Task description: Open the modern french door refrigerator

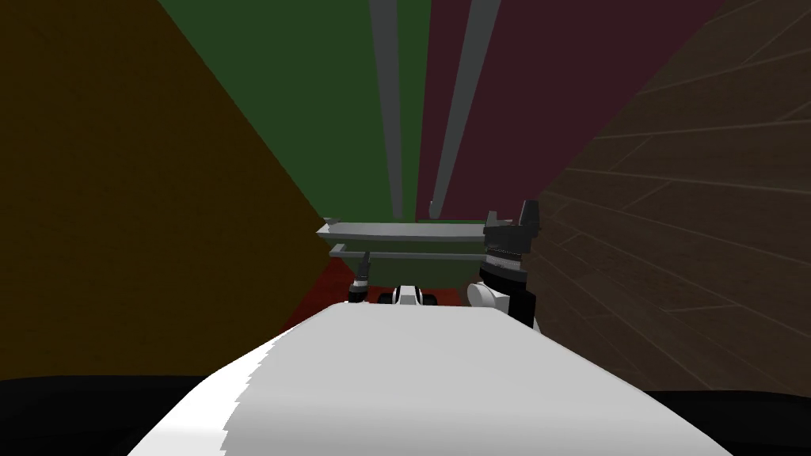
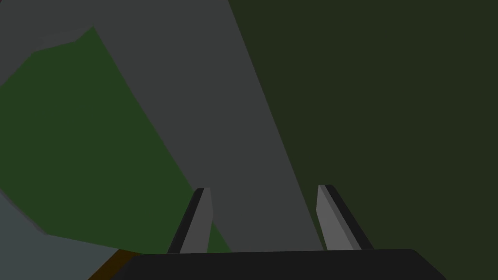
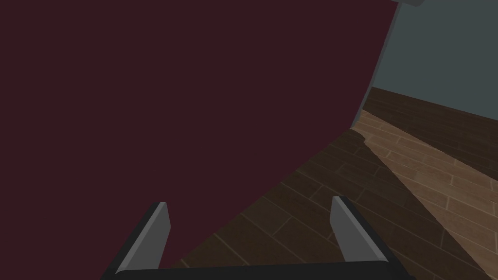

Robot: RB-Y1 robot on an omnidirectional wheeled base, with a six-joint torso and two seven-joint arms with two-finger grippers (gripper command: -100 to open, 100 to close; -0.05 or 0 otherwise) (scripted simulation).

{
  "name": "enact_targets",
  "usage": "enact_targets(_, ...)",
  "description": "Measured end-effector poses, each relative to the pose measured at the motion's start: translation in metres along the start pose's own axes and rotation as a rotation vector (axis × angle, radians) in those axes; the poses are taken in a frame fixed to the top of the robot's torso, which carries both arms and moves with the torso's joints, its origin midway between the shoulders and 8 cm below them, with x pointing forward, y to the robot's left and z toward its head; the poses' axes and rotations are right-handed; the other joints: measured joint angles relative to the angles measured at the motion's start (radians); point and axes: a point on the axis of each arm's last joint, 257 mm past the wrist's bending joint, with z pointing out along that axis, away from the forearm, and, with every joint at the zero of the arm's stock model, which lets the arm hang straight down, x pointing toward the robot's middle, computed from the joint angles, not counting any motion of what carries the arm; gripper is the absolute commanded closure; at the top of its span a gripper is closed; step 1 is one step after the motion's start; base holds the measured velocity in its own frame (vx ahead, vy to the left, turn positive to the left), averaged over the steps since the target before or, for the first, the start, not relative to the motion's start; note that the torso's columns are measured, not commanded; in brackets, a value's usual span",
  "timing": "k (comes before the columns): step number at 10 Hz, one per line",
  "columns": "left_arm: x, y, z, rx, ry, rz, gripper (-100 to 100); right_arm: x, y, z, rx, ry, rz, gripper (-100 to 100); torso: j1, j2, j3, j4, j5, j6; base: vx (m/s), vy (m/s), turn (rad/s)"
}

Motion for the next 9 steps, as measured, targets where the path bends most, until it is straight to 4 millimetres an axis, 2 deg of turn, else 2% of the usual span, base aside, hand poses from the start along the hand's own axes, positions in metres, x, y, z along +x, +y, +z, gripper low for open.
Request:
enact_targets(3, -0.0017, 0.0024, 0.0054, -0.013, 0.005, -0.001, 100, 0.0000, 0.0000, 0.0000, 0.000, 0.000, 0.000, 0, -0.001, 0.000, 0.000, 0.002, -0.001, 0.001, -0.085, -0.013, 0.015)
enact_targets(9, 0.0010, -0.0017, -0.0005, -0.011, 0.016, -0.008, 100, 0.0000, 0.0000, 0.0000, 0.000, 0.000, 0.000, 0, 0.000, -0.001, -0.001, 0.003, -0.002, 0.000, -0.162, 0.006, 0.019)
